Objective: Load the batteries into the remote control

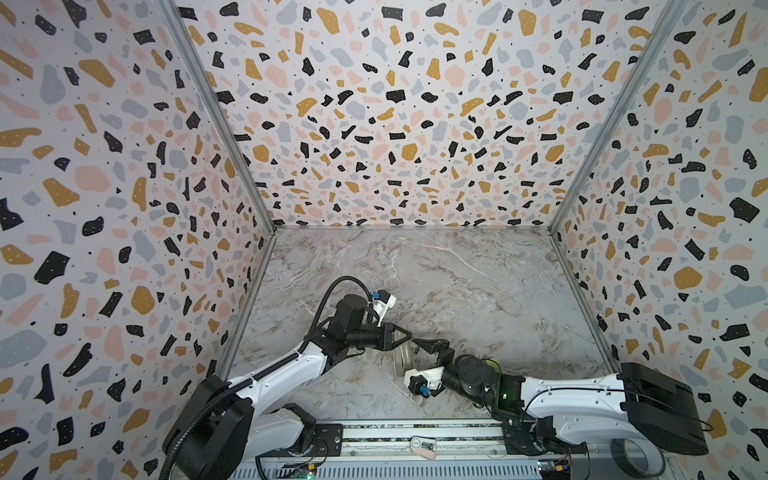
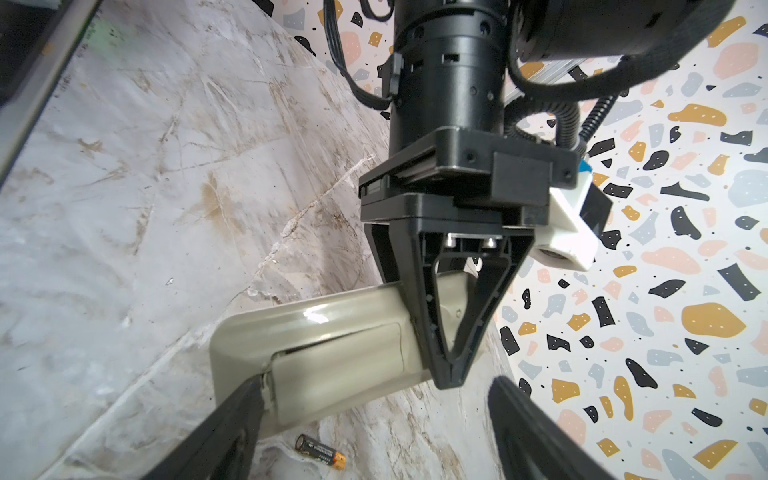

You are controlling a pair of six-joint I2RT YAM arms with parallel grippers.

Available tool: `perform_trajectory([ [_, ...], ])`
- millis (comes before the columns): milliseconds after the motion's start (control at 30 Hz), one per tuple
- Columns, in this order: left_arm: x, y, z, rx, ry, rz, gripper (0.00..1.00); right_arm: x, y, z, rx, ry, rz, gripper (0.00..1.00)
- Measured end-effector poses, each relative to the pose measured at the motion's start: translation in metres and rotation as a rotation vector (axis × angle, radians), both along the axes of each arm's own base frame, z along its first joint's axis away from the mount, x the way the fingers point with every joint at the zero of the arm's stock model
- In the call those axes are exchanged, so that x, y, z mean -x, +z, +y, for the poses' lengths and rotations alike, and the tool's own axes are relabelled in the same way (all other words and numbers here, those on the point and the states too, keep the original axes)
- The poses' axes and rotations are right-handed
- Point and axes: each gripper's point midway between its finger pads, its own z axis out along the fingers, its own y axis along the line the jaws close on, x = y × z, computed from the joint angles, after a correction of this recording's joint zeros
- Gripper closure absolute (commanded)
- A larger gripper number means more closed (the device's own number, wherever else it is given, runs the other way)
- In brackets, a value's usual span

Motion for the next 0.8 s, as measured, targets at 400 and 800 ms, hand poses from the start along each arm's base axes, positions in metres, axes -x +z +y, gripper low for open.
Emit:
perform_trajectory([
  [400,-0.0019,-0.0006,0.0019,-0.003,0.009,0.004,1.00,-0.0002,0.0006,0.0001,-0.002,-0.001,-0.001,0.13],
  [800,-0.0036,-0.0019,0.0045,-0.007,0.020,0.013,1.00,-0.0003,0.0016,0.0006,-0.007,-0.001,-0.002,0.14],
])
